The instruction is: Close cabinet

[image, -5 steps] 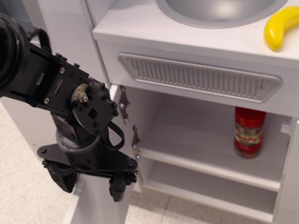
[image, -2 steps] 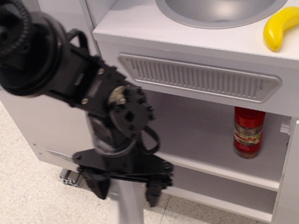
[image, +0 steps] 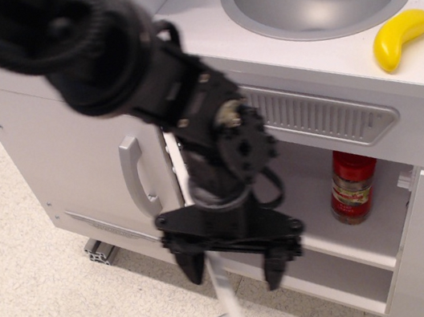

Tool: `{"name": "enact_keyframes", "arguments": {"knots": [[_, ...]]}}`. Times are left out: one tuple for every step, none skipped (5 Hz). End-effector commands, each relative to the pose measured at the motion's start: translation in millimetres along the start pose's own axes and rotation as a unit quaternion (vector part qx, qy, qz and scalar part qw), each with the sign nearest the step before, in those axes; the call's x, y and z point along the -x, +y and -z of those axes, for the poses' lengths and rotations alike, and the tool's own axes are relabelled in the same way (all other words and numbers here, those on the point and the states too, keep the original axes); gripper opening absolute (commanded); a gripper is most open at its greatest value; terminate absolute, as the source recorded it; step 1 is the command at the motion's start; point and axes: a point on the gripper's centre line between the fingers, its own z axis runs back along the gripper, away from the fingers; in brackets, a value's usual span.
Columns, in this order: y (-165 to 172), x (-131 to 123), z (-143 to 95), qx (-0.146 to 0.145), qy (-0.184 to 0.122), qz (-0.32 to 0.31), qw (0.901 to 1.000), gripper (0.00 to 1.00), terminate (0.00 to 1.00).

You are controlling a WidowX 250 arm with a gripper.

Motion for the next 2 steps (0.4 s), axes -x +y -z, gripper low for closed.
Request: {"name": "enact_keyframes", "arguments": {"knots": [[-50,-16,1,0.026,-0.012,-0.013,0.9995,1.0,0.0],[-64,-20,-9,0.042,-0.021,-0.013,0.9988,1.0,0.0]]}}
